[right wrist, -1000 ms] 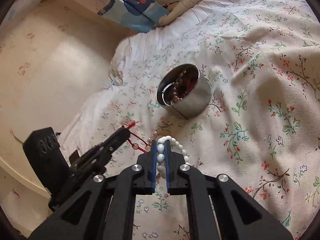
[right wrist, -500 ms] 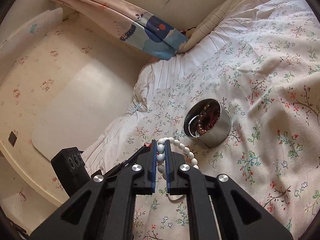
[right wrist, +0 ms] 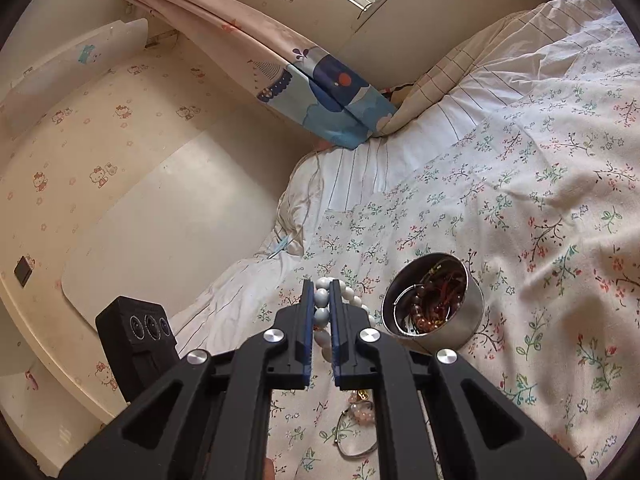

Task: Organize jewelry
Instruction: 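Carry the red-cord and white bead bracelets toward the silver tin with both grippers, then lower both bracelets into the tin and open both grippers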

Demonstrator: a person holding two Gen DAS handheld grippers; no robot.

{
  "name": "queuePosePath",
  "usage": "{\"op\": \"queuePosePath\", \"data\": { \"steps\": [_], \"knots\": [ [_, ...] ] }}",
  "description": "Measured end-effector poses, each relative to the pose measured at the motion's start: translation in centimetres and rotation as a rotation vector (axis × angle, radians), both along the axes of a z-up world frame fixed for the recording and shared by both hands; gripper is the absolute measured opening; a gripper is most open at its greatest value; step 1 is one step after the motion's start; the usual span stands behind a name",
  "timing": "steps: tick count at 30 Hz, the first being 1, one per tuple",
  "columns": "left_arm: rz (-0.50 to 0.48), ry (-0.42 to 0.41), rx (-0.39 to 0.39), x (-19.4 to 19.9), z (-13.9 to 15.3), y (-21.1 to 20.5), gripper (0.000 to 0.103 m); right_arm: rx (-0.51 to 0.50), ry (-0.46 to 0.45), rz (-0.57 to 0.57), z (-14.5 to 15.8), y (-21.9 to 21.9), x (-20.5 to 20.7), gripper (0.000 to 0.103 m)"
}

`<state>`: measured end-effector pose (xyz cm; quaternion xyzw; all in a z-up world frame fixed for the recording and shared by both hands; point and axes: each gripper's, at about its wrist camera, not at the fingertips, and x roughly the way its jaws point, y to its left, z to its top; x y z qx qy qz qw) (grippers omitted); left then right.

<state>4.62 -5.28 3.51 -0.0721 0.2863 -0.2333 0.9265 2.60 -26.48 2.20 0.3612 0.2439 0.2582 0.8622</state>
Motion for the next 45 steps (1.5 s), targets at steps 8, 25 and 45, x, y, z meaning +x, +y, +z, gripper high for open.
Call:
{"op": "queuePosePath", "data": {
  "steps": [8, 25, 45],
  "knots": [
    [-0.006, -0.006, 0.008, 1.4, -0.2, -1.3, 0.004, -0.008, 0.0, -0.028, 0.0, -0.7, 1.8, 0.008],
    [-0.011, 0.04, 0.012, 4.6, -1.9, -3.1, 0.004, -0.095, 0.042, -0.046, -1.5, -0.3, 5.4, 0.009],
    [0.017, 0.165, 0.107, 7.9, -4.8, -3.8, 0.02, -0.147, 0.099, -0.052, -2.9, 0.5, 7.8, 0.036]
  ]
}}
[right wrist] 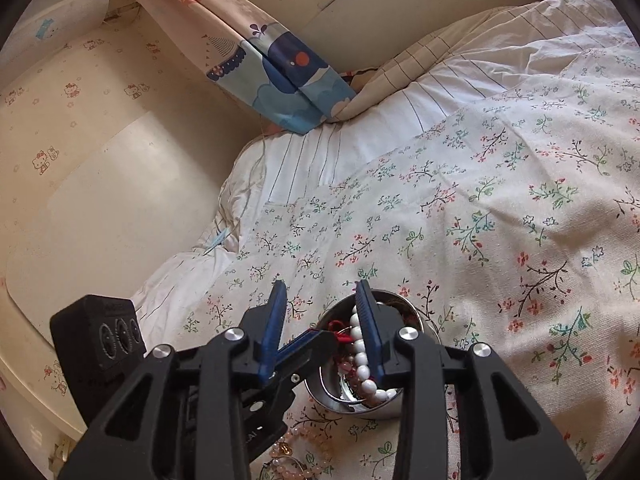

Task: Organize jewelry
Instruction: 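Lower both bracelets into the tin and open both grippers, then grasp the pink bead bracelet with the left gripper while the right gripper grasps the silver bangle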

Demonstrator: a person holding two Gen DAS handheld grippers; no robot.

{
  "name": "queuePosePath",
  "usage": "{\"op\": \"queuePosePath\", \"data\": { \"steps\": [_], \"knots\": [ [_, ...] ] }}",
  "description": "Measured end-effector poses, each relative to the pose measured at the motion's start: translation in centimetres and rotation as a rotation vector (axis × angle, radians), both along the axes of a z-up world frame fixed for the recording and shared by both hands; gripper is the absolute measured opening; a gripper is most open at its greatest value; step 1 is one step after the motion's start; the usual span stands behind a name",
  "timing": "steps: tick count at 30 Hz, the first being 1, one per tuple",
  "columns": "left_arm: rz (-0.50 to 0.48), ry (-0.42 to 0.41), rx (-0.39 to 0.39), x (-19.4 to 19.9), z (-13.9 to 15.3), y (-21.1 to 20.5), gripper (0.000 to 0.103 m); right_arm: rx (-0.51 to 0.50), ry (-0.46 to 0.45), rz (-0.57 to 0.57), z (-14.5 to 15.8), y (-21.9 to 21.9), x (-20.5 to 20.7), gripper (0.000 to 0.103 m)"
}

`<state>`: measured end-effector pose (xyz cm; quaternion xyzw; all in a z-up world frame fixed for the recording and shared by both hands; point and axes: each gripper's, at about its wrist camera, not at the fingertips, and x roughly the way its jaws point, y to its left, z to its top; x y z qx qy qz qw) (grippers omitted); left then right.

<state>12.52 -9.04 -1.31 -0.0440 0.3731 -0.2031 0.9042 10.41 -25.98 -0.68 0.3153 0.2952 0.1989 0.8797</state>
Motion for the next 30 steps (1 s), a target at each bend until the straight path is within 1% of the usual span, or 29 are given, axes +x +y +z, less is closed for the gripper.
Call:
{"op": "queuePosePath", "data": {
  "steps": [2, 4, 7, 10, 12, 14, 16, 17, 20, 23, 25, 26, 27, 30],
  "knots": [
    [0.023, -0.02, -0.018, -0.1, 0.5, 0.7, 0.033, 0.006, -0.01, -0.013, 0.4, -0.4, -0.2, 0.036],
    [0.044, -0.04, -0.028, -0.3, 1.0, 1.4, 0.039, 0.013, -0.009, -0.024, 0.5, -0.7, -0.2, 0.036],
    [0.066, -0.05, -0.033, -0.4, 1.4, 2.2, 0.041, 0.015, 0.001, -0.039, 0.5, -1.0, -0.2, 0.036],
    [0.087, -0.057, -0.022, -0.6, 1.8, 3.1, 0.045, 0.009, 0.016, -0.057, 0.5, -1.3, -0.3, 0.04],
    [0.105, -0.06, -0.016, -0.9, 2.2, 4.1, 0.051, 0.007, 0.027, -0.066, 0.6, -1.4, -0.6, 0.041],
    [0.121, -0.049, -0.011, -1.5, 2.3, 5.2, 0.059, -0.008, 0.046, -0.076, 0.6, -1.3, -1.1, 0.042],
    [0.136, -0.028, -0.001, -2.1, 2.0, 6.2, 0.064, -0.031, 0.079, -0.082, 0.4, -1.1, -1.8, 0.045],
    [0.132, -0.007, 0.004, -2.3, 1.7, 6.7, 0.064, -0.045, 0.104, -0.079, 0.2, -1.0, -2.2, 0.046],
    [0.125, 0.054, 0.039, -3.2, 0.5, 7.6, 0.064, -0.105, 0.204, -0.053, -1.1, -0.1, -3.3, 0.047],
    [0.1, 0.069, 0.096, -4.6, -0.3, 7.5, 0.064, -0.159, 0.284, 0.015, -2.5, 1.3, -4.6, 0.047],
    [0.094, 0.057, 0.15, -5.5, -0.6, 7.2, 0.065, -0.212, 0.308, 0.073, -3.1, 2.8, -5.9, 0.052],
    [0.093, 0.054, 0.173, -5.8, -0.7, 7.1, 0.065, -0.256, 0.315, 0.113, -3.3, 3.9, -6.4, 0.056],
    [0.098, 0.052, 0.185, -6.1, -0.8, 7.2, 0.066, -0.303, 0.316, 0.144, -3.5, 5.0, -7.0, 0.057],
    [0.123, 0.058, 0.171, -6.5, -0.8, 7.9, 0.069, -0.407, 0.31, 0.204, -4.1, 8.1, -7.8, 0.057]
  ]
}}
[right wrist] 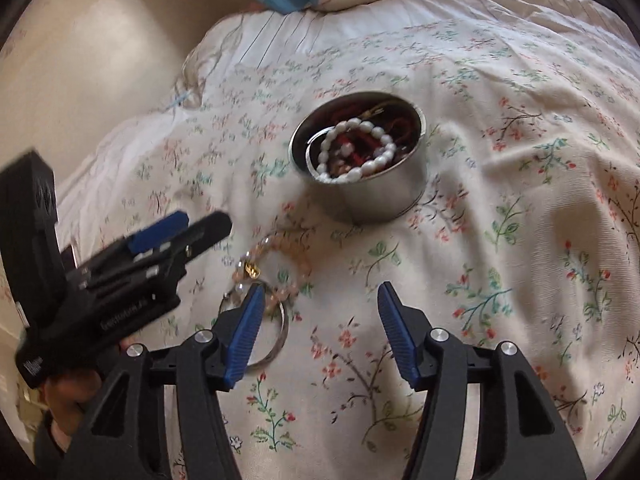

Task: Organize jewelry
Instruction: 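Grasp the pink bead bracelet with the left gripper while the right gripper grasps the silver bangle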

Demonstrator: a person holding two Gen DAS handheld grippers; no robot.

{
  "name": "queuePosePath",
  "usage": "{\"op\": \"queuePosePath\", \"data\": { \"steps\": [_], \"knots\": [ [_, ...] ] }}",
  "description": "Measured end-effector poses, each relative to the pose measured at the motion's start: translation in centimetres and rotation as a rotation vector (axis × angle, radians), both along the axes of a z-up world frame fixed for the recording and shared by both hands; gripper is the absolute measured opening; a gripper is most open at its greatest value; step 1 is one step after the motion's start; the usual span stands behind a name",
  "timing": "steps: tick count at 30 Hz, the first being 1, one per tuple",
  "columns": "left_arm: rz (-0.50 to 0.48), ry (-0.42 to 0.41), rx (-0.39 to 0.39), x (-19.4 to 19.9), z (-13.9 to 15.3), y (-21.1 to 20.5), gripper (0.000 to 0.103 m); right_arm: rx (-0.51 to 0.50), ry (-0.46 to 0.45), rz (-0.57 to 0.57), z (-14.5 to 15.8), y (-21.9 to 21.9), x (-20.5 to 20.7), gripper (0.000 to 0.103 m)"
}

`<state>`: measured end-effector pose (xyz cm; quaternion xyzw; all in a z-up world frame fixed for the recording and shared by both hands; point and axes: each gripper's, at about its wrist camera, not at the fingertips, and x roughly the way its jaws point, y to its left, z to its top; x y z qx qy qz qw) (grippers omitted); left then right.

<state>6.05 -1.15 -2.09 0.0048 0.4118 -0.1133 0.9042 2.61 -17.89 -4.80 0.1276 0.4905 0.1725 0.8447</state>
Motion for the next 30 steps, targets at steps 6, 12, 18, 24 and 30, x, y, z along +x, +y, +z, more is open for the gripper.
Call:
{"op": "queuePosePath", "data": {
  "steps": [6, 12, 18, 24, 30],
  "knots": [
    [-0.067, 0.009, 0.053, -0.3, -1.1, -1.7, 0.072, -0.308, -0.057, 0.098, -1.2, 4.5, -1.1, 0.063],
    [-0.122, 0.052, 0.229, -0.5, -3.4, -4.0, 0.072, -0.475, -0.036, 0.033, -1.3, 2.1, -3.6, 0.072],
    [-0.148, 0.053, 0.294, -2.8, -3.5, -4.4, 0.068, -0.473, -0.005, -0.105, -0.3, -3.3, -7.0, 0.08],
    [-0.184, -0.009, 0.342, -4.9, -2.8, -5.4, 0.068, -0.381, -0.109, -0.068, 1.4, -2.6, -7.5, 0.08],
    [-0.209, -0.044, 0.306, -4.5, -2.2, -6.3, 0.068, -0.304, -0.072, -0.004, 0.7, -1.1, -7.0, 0.037]
  ]
}}
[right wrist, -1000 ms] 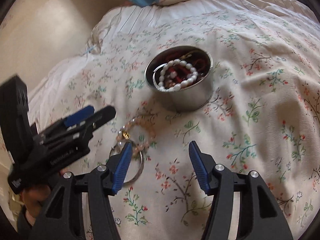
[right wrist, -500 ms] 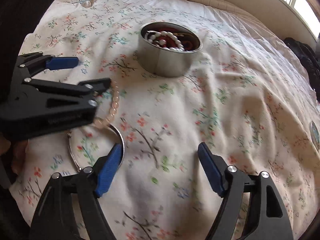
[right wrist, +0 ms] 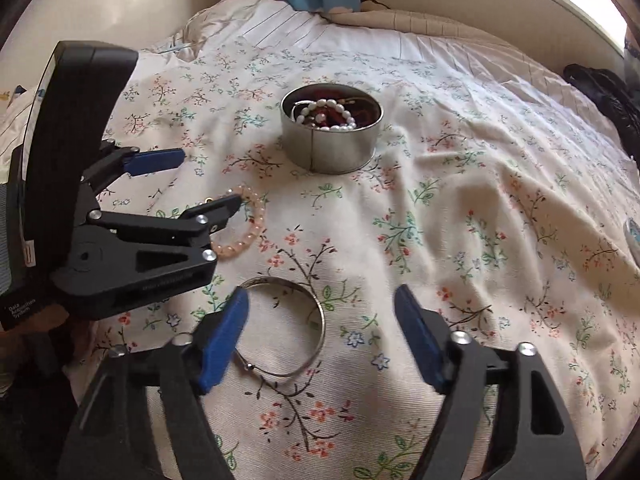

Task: Organize jewelry
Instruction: 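Grasp the pink bead bracelet with the left gripper while the right gripper grasps the silver bangle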

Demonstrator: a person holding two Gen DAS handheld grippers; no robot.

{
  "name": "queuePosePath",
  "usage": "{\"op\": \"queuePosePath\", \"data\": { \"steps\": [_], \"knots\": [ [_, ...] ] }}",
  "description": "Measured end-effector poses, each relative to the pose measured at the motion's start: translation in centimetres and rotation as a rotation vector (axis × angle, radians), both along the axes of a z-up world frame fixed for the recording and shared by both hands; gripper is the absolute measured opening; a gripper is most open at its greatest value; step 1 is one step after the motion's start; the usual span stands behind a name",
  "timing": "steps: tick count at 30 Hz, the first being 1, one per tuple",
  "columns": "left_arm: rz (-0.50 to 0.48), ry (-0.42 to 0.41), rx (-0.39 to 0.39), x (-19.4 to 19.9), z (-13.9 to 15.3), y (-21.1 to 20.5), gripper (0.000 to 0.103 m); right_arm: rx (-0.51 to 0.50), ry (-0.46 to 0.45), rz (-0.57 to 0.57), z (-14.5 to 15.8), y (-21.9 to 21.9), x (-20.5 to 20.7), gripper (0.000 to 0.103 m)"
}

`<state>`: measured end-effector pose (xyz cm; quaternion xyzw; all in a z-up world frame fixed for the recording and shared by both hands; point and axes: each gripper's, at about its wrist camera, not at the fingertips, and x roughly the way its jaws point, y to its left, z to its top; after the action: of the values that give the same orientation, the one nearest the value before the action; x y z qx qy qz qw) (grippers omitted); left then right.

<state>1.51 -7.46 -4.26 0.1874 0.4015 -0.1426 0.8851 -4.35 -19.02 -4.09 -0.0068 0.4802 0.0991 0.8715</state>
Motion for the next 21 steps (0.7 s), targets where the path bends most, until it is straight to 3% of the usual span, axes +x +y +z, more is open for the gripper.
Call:
{"op": "queuePosePath", "data": {
  "steps": [1, 3, 4, 5, 7, 8, 15, 18, 21],
  "knots": [
    [-0.009, 0.02, -0.005, 0.2, -0.2, -0.1, 0.068, 0.01, 0.024, -0.003, -0.4, 0.0, 0.2, 0.025],
    [-0.023, 0.052, -0.007, 0.3, -0.8, -0.3, 0.068, 0.006, 0.047, -0.006, -0.9, 0.0, 0.3, 0.019],
    [-0.032, 0.065, -0.01, 0.2, -0.9, -0.4, 0.062, 0.003, 0.053, -0.002, -1.0, 0.2, 0.3, 0.018],
    [-0.045, 0.08, -0.016, 0.1, -1.0, -0.5, 0.039, -0.001, 0.054, 0.003, -1.0, 0.3, 0.3, 0.015],
    [-0.065, 0.115, -0.033, -0.5, -1.2, -0.5, 0.013, 0.01, 0.054, 0.02, -1.0, 0.5, 0.0, 0.006],
    [-0.077, 0.118, -0.04, -0.8, -1.1, -0.5, 0.009, 0.024, 0.057, 0.028, -0.9, 0.5, -0.1, 0.006],
    [-0.067, 0.148, -0.144, -1.0, -0.6, 0.2, 0.009, 0.003, 0.081, 0.021, -1.7, 0.6, 0.2, 0.005],
    [-0.055, 0.183, -0.146, -0.4, -1.2, 0.1, 0.021, -0.039, 0.08, 0.033, -2.0, 1.2, 0.2, 0.005],
    [-0.074, 0.185, -0.109, -0.4, -1.7, -0.5, 0.018, -0.005, 0.077, 0.024, -1.7, 0.8, 0.2, 0.004]
  ]
}}
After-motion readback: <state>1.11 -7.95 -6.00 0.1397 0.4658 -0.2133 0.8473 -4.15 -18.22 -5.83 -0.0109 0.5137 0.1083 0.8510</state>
